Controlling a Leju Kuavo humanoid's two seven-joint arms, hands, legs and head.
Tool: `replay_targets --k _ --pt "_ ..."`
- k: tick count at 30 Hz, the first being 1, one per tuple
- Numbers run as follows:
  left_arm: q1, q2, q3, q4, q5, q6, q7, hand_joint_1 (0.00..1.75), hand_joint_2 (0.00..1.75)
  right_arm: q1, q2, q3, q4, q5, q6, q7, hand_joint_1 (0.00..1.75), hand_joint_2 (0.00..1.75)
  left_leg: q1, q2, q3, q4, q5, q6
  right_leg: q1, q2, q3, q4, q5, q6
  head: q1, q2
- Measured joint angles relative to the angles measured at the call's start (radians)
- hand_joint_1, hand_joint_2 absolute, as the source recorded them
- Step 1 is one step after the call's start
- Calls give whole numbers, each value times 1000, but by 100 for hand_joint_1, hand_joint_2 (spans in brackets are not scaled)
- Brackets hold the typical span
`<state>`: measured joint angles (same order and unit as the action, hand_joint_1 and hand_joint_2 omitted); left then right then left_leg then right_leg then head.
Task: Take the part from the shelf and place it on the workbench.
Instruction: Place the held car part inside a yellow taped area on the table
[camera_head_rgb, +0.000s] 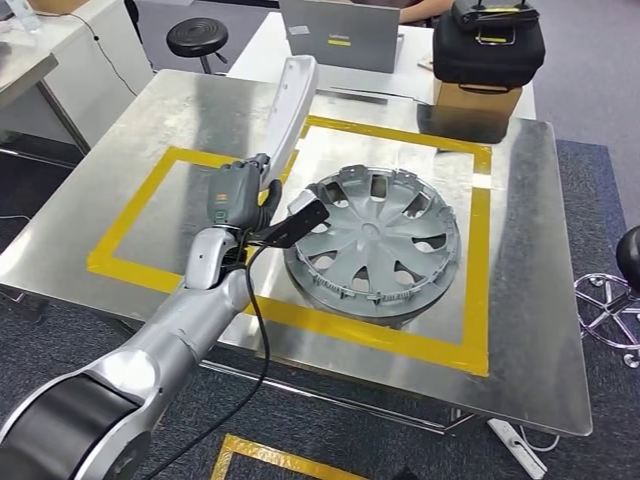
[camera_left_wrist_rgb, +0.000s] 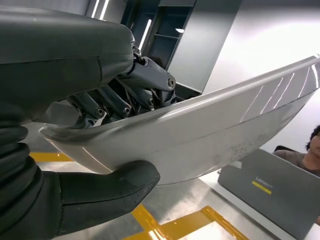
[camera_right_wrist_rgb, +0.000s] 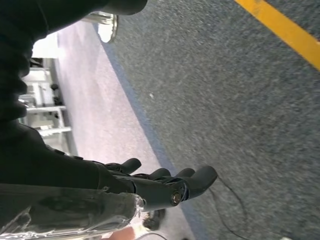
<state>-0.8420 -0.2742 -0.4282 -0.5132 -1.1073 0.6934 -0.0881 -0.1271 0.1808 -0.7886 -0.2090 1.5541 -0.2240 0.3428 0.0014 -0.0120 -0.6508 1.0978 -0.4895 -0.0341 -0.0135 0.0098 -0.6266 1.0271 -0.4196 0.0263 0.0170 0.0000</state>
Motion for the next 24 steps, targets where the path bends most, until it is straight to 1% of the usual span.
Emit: replay_targets --k 1,2,3,4,5,7,8,9,10,12,13,14,15,17,18,19,20,21,22,23,24 --pt "-2 4 7 10 -1 1 2 175 175 -1 0 2 0 0 0 0 0 175 0 0 -35 66 -29 -3 0 -1 0 0 -1 -3 -3 0" --pt "-1 8 13 18 -2 1 7 175 175 -1 0 3 0 0 0 0 0 175 1 1 -70 130 -52 -6 0 -1 1 0 -2 -5 -3 0" --pt "1 11 21 25 -3 1 15 175 175 -1 0 3 0 0 0 0 0 175 1 1 -96 174 -60 -7 0 -2 1 0 -2 -6 -3 0" --pt "4 14 29 31 -3 1 23 175 175 -1 0 3 0 0 0 0 0 175 1 1 -107 184 -49 -7 0 -2 2 0 -3 -6 -3 0" --pt "5 16 38 36 1 0 28 175 175 -1 0 3 0 0 0 0 0 175 1 1 -97 156 -21 -7 -1 -2 3 0 -4 -6 -3 0" --pt "5 18 65 47 30 0 18 175 175 -1 1 3 0 0 -2 0 0 175 3 4 -39 30 50 -6 0 -1 6 1 -7 0 -4 0" --pt "5 18 82 51 54 -2 -1 175 175 -2 1 3 0 0 -2 -1 0 175 3 4 -11 -28 71 -2 3 0 5 4 -9 4 -4 0" --pt "7 19 99 55 80 -4 -27 175 175 -2 2 3 0 0 -3 -1 0 175 4 5 7 -65 79 2 5 1 4 5 -10 9 -4 0" --pt "9 21 117 60 101 -6 -54 175 175 -2 2 3 0 0 -3 -2 0 175 3 4 13 -80 78 7 8 2 3 5 -11 13 -4 0" --pt "15 28 147 69 129 -10 -98 175 175 -1 2 4 0 0 -3 -2 0 175 3 2 13 -84 76 21 6 1 2 3 -12 22 -3 0" --pt "16 30 158 73 138 -14 -110 175 175 -1 2 4 0 0 -3 -2 0 175 4 1 14 -85 77 28 5 0 -2 10 -20 26 -2 0" --pt "17 32 169 76 149 -20 -120 175 175 -1 2 4 0 0 -3 -2 0 175 6 1 15 -86 78 34 5 -1 -13 35 -37 30 1 0" --pt "17 33 178 79 162 -31 -130 175 175 -2 2 4 0 0 -3 -2 0 175 7 0 16 -86 78 39 4 -2 -35 82 -62 33 3 0" --pt "20 35 202 83 209 -66 -163 175 175 -4 2 4 0 0 -3 -2 0 175 6 0 17 -86 76 44 4 -2 -96 214 -121 37 7 0" --pt "24 36 218 86 241 -88 -186 175 175 -3 2 5 0 0 -3 -3 0 175 5 0 17 -86 75 45 5 -2 -122 264 -135 38 7 0" --pt "29 37 236 89 276 -112 -209 175 175 -3 2 5 0 0 -3 -3 0 175 5 0 18 -86 74 45 5 -2 -133 281 -131 37 8 0" --pt "33 39 255 91 307 -133 -229 175 175 -2 2 6 0 0 -4 -3 0 175 5 -1 19 -86 74 45 4 -2 -125 259 -109 36 8 0" --pt "36 39 272 92 330 -149 -243 175 175 -2 2 7 0 0 -4 -3 0 175 5 -1 21 -85 72 43 4 -3 -99 201 -74 35 8 0" --pt "37 40 286 93 345 -160 -252 175 175 -2 2 8 0 0 -5 -3 0 175 5 -1 23 -85 71 41 4 -3 -65 131 -43 33 8 0" --pt "37 40 298 93 353 -166 -256 175 175 -3 2 9 0 0 -6 -4 0 175 4 -2 24 -84 69 37 5 -2 -34 69 -22 30 8 0" --pt "37 40 307 93 357 -170 -258 175 175 -5 2 11 0 0 -6 -4 0 175 2 -3 24 -84 69 32 6 -1 -13 28 -11 27 7 0"
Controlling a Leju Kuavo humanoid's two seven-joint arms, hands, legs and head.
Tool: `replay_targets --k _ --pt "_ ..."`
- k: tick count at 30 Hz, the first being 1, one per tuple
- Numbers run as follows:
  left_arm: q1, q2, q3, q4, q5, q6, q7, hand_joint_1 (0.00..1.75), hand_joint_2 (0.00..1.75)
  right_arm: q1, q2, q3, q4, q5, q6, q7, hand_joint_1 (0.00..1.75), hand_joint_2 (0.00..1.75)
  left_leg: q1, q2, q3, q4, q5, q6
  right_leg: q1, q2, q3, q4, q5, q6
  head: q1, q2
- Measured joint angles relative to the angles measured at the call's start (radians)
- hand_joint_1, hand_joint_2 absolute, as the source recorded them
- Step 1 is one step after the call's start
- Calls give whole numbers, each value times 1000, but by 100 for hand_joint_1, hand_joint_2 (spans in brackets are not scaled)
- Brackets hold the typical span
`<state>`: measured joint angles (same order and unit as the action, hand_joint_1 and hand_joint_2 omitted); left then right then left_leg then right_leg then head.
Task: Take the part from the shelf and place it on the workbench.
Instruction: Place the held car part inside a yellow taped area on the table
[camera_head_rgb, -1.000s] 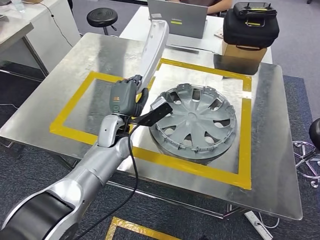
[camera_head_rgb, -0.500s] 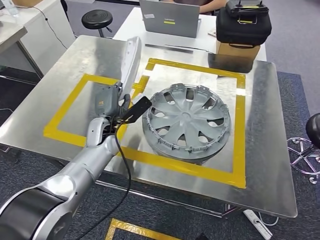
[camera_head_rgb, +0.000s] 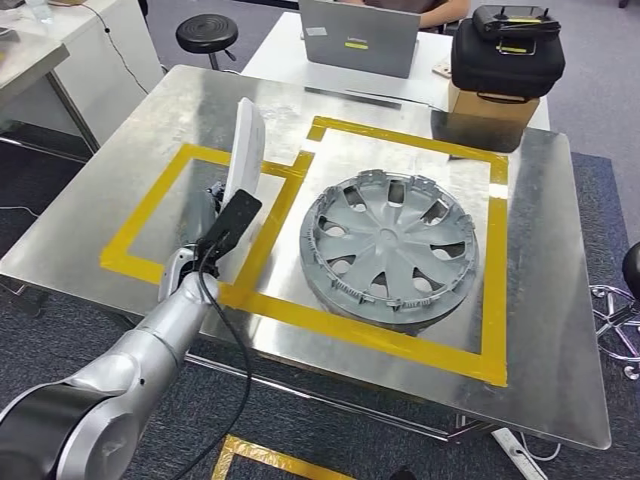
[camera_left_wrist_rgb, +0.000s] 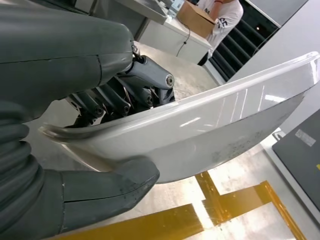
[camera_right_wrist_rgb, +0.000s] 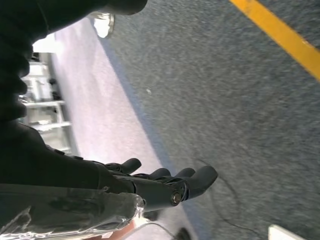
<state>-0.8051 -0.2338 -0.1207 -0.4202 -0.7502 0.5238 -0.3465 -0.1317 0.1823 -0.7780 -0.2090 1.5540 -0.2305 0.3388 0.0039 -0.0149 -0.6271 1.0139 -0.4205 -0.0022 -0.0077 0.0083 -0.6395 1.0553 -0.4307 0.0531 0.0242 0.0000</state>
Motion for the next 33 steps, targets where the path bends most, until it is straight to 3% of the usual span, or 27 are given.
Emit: replay_targets --k 3,5,6,8,10,11,12,13,15,17,20,22,24,25,26,27,29,30,31,33 --pt "3 0 22 1 16 -25 -13 175 175 -1 0 2 0 0 0 -1 0 175 0 -1 -1 -4 3 -16 3 3 12 -21 1 -15 -1 0" --pt "4 0 31 2 28 -50 -33 175 175 -1 0 2 0 0 -1 -2 0 175 1 1 -10 15 -15 -27 0 3 15 -27 5 -27 -3 0" --pt "5 0 34 2 32 -58 -43 175 175 -2 0 2 0 0 -2 -2 0 175 1 2 -28 53 -38 -32 -3 2 17 -30 6 -32 -5 0" --pt "9 0 35 2 34 -63 -59 175 175 -3 0 2 0 0 -3 -4 0 175 2 3 -91 182 -100 -38 -3 1 18 -30 5 -36 -7 0" --pt "20 0 36 2 25 -60 -65 175 175 -2 0 2 0 0 -3 -4 0 175 3 3 -139 274 -123 -40 -4 1 19 -30 5 -38 -7 0" --pt "24 1 36 2 17 -57 -66 175 175 -2 0 2 0 0 -3 -4 0 175 3 4 -139 269 -107 -40 -4 1 20 -30 4 -37 -7 0" --pt "27 1 35 2 11 -54 -66 175 175 -1 0 2 0 0 -3 -5 0 175 4 4 -119 225 -75 -40 -5 2 21 -30 3 -36 -7 0" --pt "27 1 34 2 6 -52 -66 175 175 -2 0 2 0 0 -4 -5 0 175 4 5 -85 159 -38 -39 -5 2 23 -29 2 -33 -8 0" --pt "26 1 33 2 0 -49 -66 175 175 -3 0 2 0 0 -4 -6 0 175 5 5 -21 36 3 -36 -2 3 23 -25 -3 -24 -9 0" --pt "26 1 30 2 -20 -38 -52 175 175 -2 0 2 0 0 -5 -6 0 175 3 3 -3 -2 3 -25 1 4 21 -24 -4 -13 -8 0" --pt "23 6 3 7 -132 4 37 175 175 0 0 2 0 0 -5 -5 0 175 5 2 -4 -2 4 -3 -2 2 13 -10 -19 1 -4 0" --pt "15 11 -40 13 -238 16 119 175 175 0 0 2 0 0 -5 -5 0 175 6 2 -3 -3 5 6 -2 0 -29 82 -70 7 1 0" --pt "7 17 -91 22 -325 -1 187 175 175 1 0 2 0 0 -5 -5 0 175 4 1 -2 -2 4 10 -2 -1 -93 216 -124 9 3 0" --pt "5 21 -115 27 -359 -14 214 175 175 2 0 2 0 0 -4 -6 0 175 3 1 -2 -2 3 11 -2 -1 -114 254 -131 9 3 0" --pt "3 24 -138 30 -388 -27 236 175 175 3 0 2 0 0 -4 -7 0 175 3 1 -1 -2 3 11 -2 -1 -118 254 -119 8 4 0" --pt "-1 27 -160 33 -412 -36 254 175 175 4 0 1 0 0 -4 -7 0 175 3 1 0 -2 2 10 -2 -1 -102 216 -89 7 4 0" --pt "-12 33 -196 38 -446 -47 281 175 175 4 0 1 0 0 -5 -9 0 175 2 0 3 -2 -1 6 -2 -1 -38 81 -22 4 4 0" --pt "-20 36 -210 39 -456 -50 290 175 175 3 0 1 0 0 -5 -10 0 175 1 0 2 -1 -2 1 -1 0 -11 27 -5 1 3 0" --pt "-27 40 -221 41 -465 -51 299 175 175 3 0 1 0 0 -5 -10 0 175 0 0 1 -1 -1 -4 0 0 5 -5 2 -1 3 0" --pt "-35 47 -241 46 -484 -52 315 175 175 5 0 1 0 0 -6 -11 0 175 0 0 0 -3 2 -15 2 3 10 -19 1 -11 2 0"
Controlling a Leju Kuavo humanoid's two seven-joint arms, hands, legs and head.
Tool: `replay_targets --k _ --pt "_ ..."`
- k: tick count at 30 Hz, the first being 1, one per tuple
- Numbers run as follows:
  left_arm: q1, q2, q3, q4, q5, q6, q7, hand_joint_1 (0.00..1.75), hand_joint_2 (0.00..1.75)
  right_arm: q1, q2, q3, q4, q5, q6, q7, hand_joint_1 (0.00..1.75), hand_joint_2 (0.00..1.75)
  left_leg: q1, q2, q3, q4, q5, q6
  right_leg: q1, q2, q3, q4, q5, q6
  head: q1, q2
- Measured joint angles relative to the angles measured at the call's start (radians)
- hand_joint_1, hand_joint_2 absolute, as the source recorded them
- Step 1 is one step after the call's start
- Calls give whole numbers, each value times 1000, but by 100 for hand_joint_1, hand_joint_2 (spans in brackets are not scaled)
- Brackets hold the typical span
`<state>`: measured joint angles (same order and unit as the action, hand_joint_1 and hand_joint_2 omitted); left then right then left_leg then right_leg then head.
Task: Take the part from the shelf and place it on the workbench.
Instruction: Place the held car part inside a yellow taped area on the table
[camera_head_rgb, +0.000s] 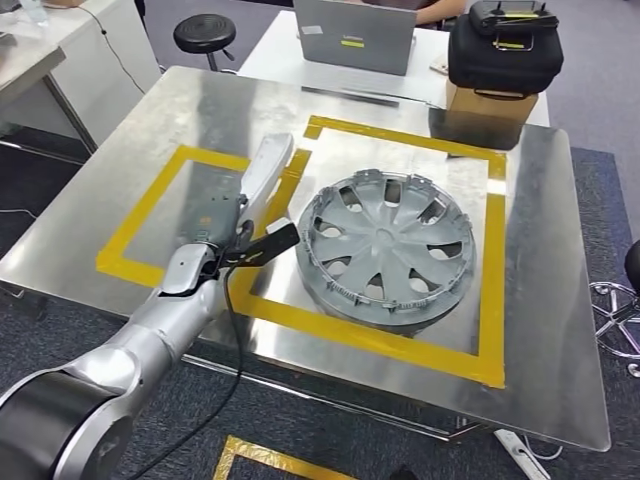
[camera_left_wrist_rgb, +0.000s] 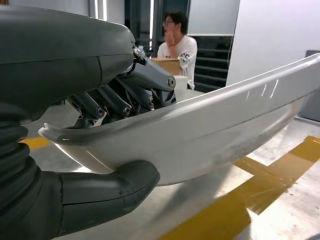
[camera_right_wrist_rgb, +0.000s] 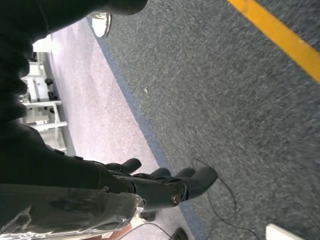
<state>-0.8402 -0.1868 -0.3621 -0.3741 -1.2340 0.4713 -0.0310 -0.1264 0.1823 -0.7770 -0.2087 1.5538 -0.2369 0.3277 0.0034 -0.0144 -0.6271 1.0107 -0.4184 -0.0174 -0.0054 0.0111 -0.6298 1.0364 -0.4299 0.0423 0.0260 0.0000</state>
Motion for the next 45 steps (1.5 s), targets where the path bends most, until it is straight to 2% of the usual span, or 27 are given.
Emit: replay_targets --k 2,3,6,7,8,9,11,12,14,17,19,21,22,23,24,27,29,32,34,36,37,38,39,40,42,43,45 --pt "-3 5 -19 4 -19 -5 14 175 175 4 0 0 0 0 -1 0 0 175 2 1 -3 6 -8 -11 -2 0 2 -5 4 -12 -1 0" --pt "-5 8 -26 6 -29 -10 19 175 175 4 0 0 0 0 -1 0 0 175 2 2 -15 32 -26 -16 -4 0 4 -8 6 -17 -3 0" --pt "-7 16 -49 13 -52 -27 31 175 175 4 0 0 0 0 -2 0 0 175 3 3 -103 210 -109 -26 -6 -2 6 -10 6 -26 -7 0" --pt "-5 18 -54 16 -55 -29 32 175 175 5 0 -1 0 0 -2 0 0 175 3 3 -128 257 -120 -27 -6 -2 7 -10 6 -26 -7 0" --pt "-4 20 -58 19 -56 -31 33 175 175 5 0 -1 0 0 -2 0 0 175 3 3 -137 271 -113 -27 -6 -2 7 -10 5 -26 -7 0" --pt "-3 21 -60 21 -56 -32 34 175 175 5 0 -1 0 0 -2 0 0 175 3 3 -126 246 -89 -26 -6 -1 8 -10 5 -26 -7 0" --pt "-6 23 -63 23 -56 -32 35 175 175 5 0 -1 0 0 -2 0 0 175 3 4 -66 125 -21 -23 -5 0 9 -9 4 -22 -8 0" --pt "-9 23 -66 23 -58 -33 37 175 175 5 0 -1 0 0 -2 0 0 175 4 4 -36 65 -2 -19 -2 0 8 -6 2 -19 -8 0" --pt "-13 23 -74 24 -64 -37 39 175 175 5 0 -1 0 0 -2 0 0 175 3 3 -7 5 7 -10 2 0 5 -4 1 -9 -8 0" --pt "-12 25 -80 28 -72 -49 47 175 175 6 0 -1 0 0 -3 -1 0 175 3 2 -6 0 7 8 0 -2 0 -1 -6 5 -6 0" --pt "-13 24 -82 29 -75 -57 55 175 175 6 0 -1 0 0 -3 -1 0 175 6 2 -5 -2 8 19 -1 -3 -30 66 -48 14 -1 0" --pt "-13 24 -85 32 -82 -66 63 175 175 6 0 -1 0 0 -3 0 0 175 5 2 -5 -2 8 23 -1 -4 -90 199 -109 19 3 0" --pt "-12 23 -86 34 -89 -72 71 175 175 7 0 -1 0 0 -3 0 0 175 5 2 -5 -2 7 24 -1 -4 -117 253 -126 20 3 0" --pt "-11 23 -89 35 -97 -78 80 175 175 7 0 -1 0 0 -3 0 0 175 4 2 -4 -2 7 24 -1 -4 -129 274 -124 20 3 0" --pt "-10 22 -92 37 -104 -82 89 175 175 8 0 -1 0 0 -3 0 0 175 5 2 -4 -2 7 24 -1 -4 -122 257 -105 20 3 0" --pt "-12 21 -102 38 -117 -87 105 175 175 6 0 -1 0 0 -3 0 0 175 4 1 0 0 4 17 -4 -4 -30 66 -16 17 3 0" --pt "-14 21 -104 39 -129 -89 120 175 175 5 0 -1 0 0 -3 0 0 175 0 0 -2 0 5 7 -3 -1 2 2 -1 10 2 0" --pt "-16 22 -109 40 -163 -91 161 175 175 6 0 -2 0 0 -3 0 0 175 2 1 -4 -1 5 -10 -2 2 3 -2 3 -10 2 0" --pt "-21 24 -114 40 -187 -109 194 87 175 6 0 -2 0 0 -4 0 0 87 3 3 -28 52 -32 -20 -5 1 5 -6 6 -22 -2 0" --pt "-26 28 -121 43 -204 -145 222 0 175 6 0 -5 0 0 -4 -1 0 0 3 3 -86 176 -93 -26 -6 -1 5 -7 6 -27 -6 0" --pt "-27 31 -125 45 -211 -161 232 0 175 7 0 -7 0 0 -4 -2 0 0 4 3 -115 236 -115 -27 -6 -1 5 -7 6 -27 -5 0" --pt "-27 33 -128 47 -217 -171 239 0 175 8 0 -9 0 0 -4 -2 0 0 4 4 -131 269 -119 -28 -6 -1 5 -7 6 -28 -6 0" --pt "-27 35 -130 49 -222 -175 245 0 175 8 0 -11 0 0 -4 -3 0 0 4 4 -131 267 -106 -27 -6 -1 5 -6 6 -27 -6 0" --pt "-27 36 -131 50 -226 -177 249 0 175 9 0 -13 0 0 -4 -3 0 0 4 4 -111 228 -78 -25 -6 -1 6 -6 6 -27 -6 0" --pt "-32 38 -131 50 -230 -175 254 0 175 9 0 -16 0 0 -4 -3 0 0 4 5 -43 98 -18 -22 -3 1 6 -4 5 -22 -8 0" --pt "-36 39 -132 50 -230 -172 255 0 175 9 0 -17 0 0 -4 -3 0 0 4 5 -17 46 -3 -18 -1 1 5 -3 4 -17 -9 0" --pt "-38 39 -132 50 -226 -162 255 0 175 9 0 -19 0 0 -5 -3 0 0 3 3 3 3 -1 -9 4 0 2 -2 4 -8 -10 0"
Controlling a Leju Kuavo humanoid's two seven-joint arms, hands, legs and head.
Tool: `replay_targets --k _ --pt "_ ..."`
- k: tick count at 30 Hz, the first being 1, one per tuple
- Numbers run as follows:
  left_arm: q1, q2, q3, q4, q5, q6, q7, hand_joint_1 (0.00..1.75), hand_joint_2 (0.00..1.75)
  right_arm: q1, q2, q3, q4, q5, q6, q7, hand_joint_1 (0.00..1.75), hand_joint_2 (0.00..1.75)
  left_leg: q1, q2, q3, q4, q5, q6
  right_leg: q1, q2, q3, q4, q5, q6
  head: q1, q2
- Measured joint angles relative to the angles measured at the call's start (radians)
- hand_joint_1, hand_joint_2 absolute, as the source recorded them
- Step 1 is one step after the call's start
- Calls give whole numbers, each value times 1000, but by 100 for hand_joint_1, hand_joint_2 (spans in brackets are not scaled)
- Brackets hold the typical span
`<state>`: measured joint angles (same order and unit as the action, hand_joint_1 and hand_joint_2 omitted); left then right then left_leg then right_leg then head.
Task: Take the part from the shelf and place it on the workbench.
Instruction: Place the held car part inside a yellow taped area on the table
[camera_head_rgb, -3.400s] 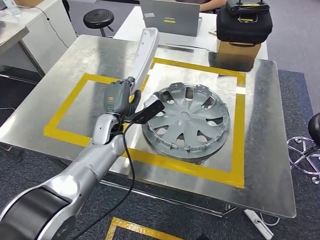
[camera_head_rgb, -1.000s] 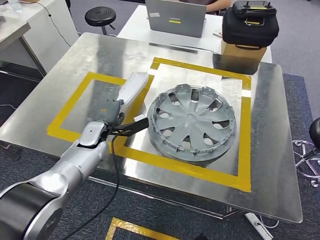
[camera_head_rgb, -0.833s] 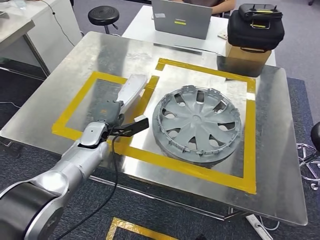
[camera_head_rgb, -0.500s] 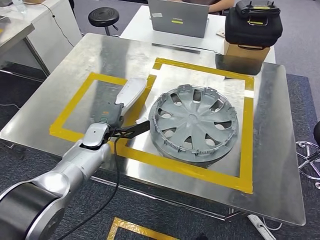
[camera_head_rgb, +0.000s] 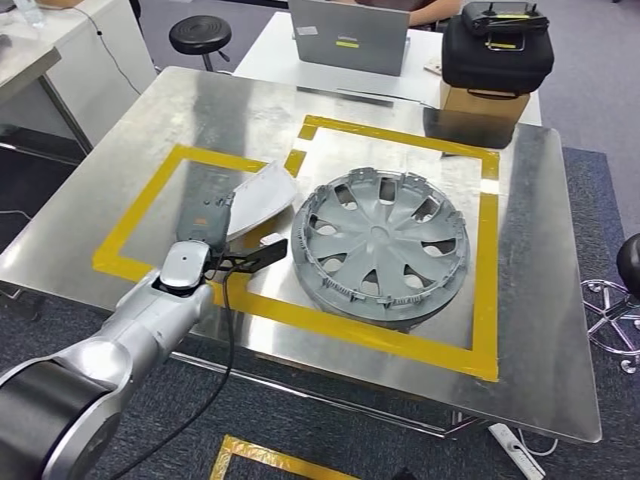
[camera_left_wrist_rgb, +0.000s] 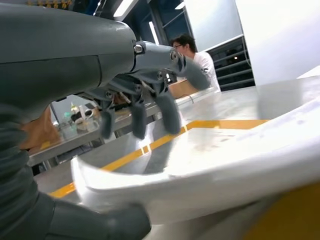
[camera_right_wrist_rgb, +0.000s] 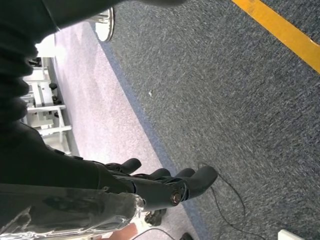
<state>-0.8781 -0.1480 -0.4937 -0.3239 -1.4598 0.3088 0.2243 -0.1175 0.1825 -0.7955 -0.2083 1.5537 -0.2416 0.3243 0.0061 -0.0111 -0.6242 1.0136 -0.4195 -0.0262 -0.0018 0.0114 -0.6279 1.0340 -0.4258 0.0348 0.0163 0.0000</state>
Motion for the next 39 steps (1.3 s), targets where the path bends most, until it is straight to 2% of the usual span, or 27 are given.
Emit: replay_targets --k 2,4,7,8,9,10,12,13,14,17,19,20,22,23,24,25,27,29,30,32,34,35,37,38,39 --pt "3 1 0 0 4 8 0 0 175 0 0 -1 0 0 -1 0 0 0 1 -1 -1 -2 1 13 -2 -1 0 -1 -2 9 0 0" --pt "2 1 0 1 2 14 1 0 175 0 0 -1 0 0 -1 0 0 0 4 -1 -1 -4 3 24 -3 -3 -19 40 -32 19 5 0" --pt "0 1 0 1 -5 24 7 0 175 0 0 -1 0 0 -1 0 0 0 3 -1 0 -4 2 31 -4 -5 -107 231 -121 25 10 0" --pt "2 1 0 2 -7 27 9 0 175 1 0 -1 0 0 -1 0 0 0 2 -1 0 -4 2 31 -4 -5 -128 276 -132 26 9 0" --pt "3 1 0 2 -8 30 11 0 175 2 0 -1 0 0 -1 0 0 0 2 -1 1 -4 1 31 -4 -5 -132 282 -123 25 10 0" --pt "3 1 1 3 -9 34 13 0 175 3 0 -2 0 0 -1 0 0 0 2 -1 2 -3 1 31 -4 -5 -115 246 -97 24 9 0" --pt "1 2 2 3 -9 43 15 0 175 1 0 -2 0 0 -2 0 0 0 2 -2 5 -2 -1 26 -5 -5 -46 108 -34 23 10 0" --pt "-1 3 4 3 -8 49 16 0 175 0 0 -2 0 0 -2 0 0 0 1 -3 5 -1 -2 22 -6 -4 -17 50 -15 20 10 0" --pt "-3 4 5 3 -7 55 16 0 175 -1 0 -2 0 0 -2 -1 0 0 -1 -3 4 -1 -2 17 -5 -3 1 15 -7 17 9 0" --pt "-5 5 12 2 9 92 3 0 175 2 0 -5 0 0 -3 -2 0 0 -2 -3 2 -5 1 3 -4 1 4 3 -5 1 7 0" --pt "-8 6 31 -1 39 148 -30 0 175 3 0 -9 0 0 -5 -3 0 0 -1 -1 -10 24 -23 -7 -7 1 6 0 -2 -11 4 0" --pt "-9 6 44 -4 58 178 -51 0 175 3 0 -11 0 0 -7 -4 0 0 0 -1 -31 68 -49 -11 -9 0 7 -1 -2 -16 2 0" --pt "-11 6 69 -8 87 221 -86 0 175 3 0 -16 0 0 -10 -6 0 0 0 0 -93 198 -110 -15 -9 -1 7 -1 -3 -20 -1 0" --pt "-9 6 79 -9 94 229 -96 0 175 4 0 -18 0 0 -11 -6 0 0 0 0 -120 251 -125 -16 -9 -1 7 -1 -3 -20 -1 0" --pt "-8 6 87 -10 100 233 -103 0 175 5 0 -19 0 0 -12 -6 0 0 0 0 -132 274 -123 -16 -9 -1 7 -1 -3 -20 -1 0" --pt "-6 6 96 -11 111 237 -115 0 175 6 0 -20 0 0 -12 -6 0 0 0 0 -125 258 -103 -15 -9 -1 8 -1 -3 -20 -1 0" --pt "-4 4 119 -24 163 263 -175 0 175 7 0 -23 0 0 -12 -7 0 0 0 1 -67 142 -35 -11 -10 1 9 0 -4 -17 -2 0" --pt "2 -4 155 -52 276 301 -305 0 175 9 0 -25 0 0 -14 -10 0 0 0 0 -12 32 -2 -4 -5 3 6 3 -6 -8 -2 0" --pt "15 -11 177 -77 353 312 -389 0 175 10 0 -26 0 0 -15 -12 0 0 0 0 -1 9 -2 0 -3 3 4 3 -6 -3 -2 0" --pt "65 -27 216 -159 527 312 -559 0 175 13 0 -27 0 0 -17 -14 0 0 -1 -2 1 1 -4 11 -3 2 4 -1 -6 7 -1 0" --pt "133 -43 235 -280 696 296 -698 0 175 15 0 -27 0 0 -17 -17 0 0 2 -2 2 -1 -3 22 -4 0 -7 23 -28 16 2 0" --pt "173 -50 235 -356 778 288 -756 0 175 15 0 -27 0 0 -17 -18 0 0 3 -1 3 -2 -3 27 -4 -1 -26 64 -54 20 4 0" --pt "258 -60 226 -520 904 277 -836 0 175 16 0 -27 0 0 -17 -20 0 0 2 1 3 -2 -6 34 -4 -3 -84 196 -119 24 8 0" --pt "297 -63 219 -594 937 273 -853 0 175 17 0 -27 0 0 -17 -21 0 0 1 2 3 -1 -7 36 -4 -3 -112 254 -139 26 8 0" --pt "329 -64 212 -653 955 270 -860 0 175 18 0 -27 0 0 -17 -21 0 0 0 2 4 -1 -8 37 -4 -3 -125 282 -141 26 8 0"
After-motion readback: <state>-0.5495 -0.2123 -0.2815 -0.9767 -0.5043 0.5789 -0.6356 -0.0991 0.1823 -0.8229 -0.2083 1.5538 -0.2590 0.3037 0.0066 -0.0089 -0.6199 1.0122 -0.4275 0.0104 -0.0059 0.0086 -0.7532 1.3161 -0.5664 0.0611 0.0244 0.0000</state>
